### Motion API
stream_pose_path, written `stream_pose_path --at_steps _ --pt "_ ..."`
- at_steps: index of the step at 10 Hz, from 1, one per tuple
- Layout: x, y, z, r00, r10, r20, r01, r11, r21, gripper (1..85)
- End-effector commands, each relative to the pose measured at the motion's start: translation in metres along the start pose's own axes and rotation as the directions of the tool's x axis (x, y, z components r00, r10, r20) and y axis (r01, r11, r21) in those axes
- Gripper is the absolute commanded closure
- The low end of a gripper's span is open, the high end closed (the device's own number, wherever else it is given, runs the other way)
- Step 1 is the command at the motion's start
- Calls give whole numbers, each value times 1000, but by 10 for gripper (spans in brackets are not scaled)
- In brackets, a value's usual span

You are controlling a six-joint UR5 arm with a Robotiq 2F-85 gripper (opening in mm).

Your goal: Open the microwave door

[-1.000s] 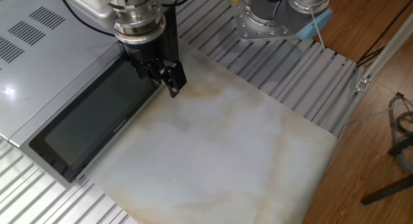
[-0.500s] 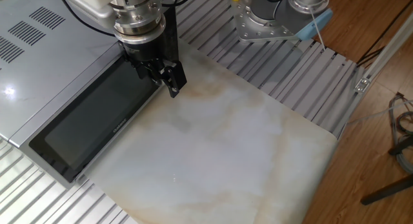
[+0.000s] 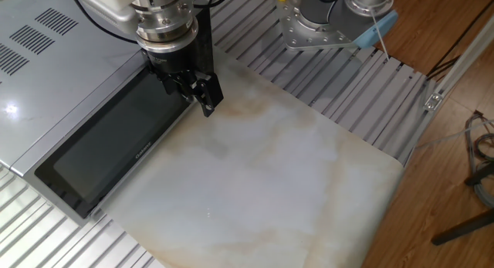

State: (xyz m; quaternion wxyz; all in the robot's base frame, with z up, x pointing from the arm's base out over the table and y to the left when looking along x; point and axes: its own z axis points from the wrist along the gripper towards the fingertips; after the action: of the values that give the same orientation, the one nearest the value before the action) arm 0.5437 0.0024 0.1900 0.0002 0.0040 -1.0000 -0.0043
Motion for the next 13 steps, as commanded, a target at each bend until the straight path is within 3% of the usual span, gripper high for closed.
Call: stream_pose_path --at_steps 1,3,5,6,8,10,12,13 --pt "-27 13 -2 992 81 100 -76 996 -50 847" --pt "-25 27 2 987 119 112 -130 988 88 847" --pt "-22 56 6 973 180 147 -195 976 98 847" --pt "-21 55 6 972 184 144 -200 975 100 847" --pt "-19 59 4 971 208 121 -215 976 46 847" --pt "-14 64 4 974 206 99 -210 977 31 847" --pt "5 53 -1 989 142 36 -144 986 86 847" --pt "2 47 -5 995 90 48 -94 991 97 847"
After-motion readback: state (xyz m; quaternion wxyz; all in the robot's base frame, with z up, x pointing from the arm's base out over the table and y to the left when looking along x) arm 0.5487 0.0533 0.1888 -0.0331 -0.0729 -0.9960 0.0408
